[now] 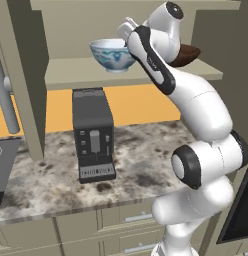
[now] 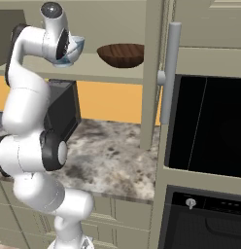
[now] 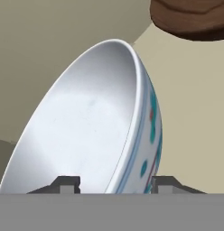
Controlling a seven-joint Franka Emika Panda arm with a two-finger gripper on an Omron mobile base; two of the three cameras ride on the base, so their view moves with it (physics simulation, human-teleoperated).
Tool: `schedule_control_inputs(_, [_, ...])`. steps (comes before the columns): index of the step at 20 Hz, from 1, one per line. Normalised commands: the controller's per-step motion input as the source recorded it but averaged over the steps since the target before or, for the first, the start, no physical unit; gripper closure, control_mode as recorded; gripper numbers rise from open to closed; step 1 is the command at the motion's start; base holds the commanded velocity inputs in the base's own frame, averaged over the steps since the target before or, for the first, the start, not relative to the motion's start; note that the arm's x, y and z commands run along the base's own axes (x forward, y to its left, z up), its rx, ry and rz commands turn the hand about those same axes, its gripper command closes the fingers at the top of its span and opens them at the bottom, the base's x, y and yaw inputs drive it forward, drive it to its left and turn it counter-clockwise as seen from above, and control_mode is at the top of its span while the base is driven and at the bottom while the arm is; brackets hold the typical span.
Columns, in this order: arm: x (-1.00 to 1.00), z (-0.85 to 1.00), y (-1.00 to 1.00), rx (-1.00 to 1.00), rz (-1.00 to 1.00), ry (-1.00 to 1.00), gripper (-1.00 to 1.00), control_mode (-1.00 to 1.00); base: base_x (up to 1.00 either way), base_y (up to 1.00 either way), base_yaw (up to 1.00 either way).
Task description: Move the bowls from the cabinet to the plates on the dining table.
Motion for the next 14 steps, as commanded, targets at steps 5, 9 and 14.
schedule_control_inputs(5, [-0.68, 0.00, 0.00, 0.00, 0.00, -0.01, 1.00, -1.00, 0.00, 0.00, 0.00])
schedule_control_inputs(9, [-0.83, 0.02, 0.00, 0.00, 0.00, -0.10, 1.00, -1.00, 0.00, 0.00, 0.00])
schedule_control_inputs(14, [-0.81, 0.06, 0.00, 0.00, 0.00, -0.13, 1.00, -1.00, 0.00, 0.00, 0.00])
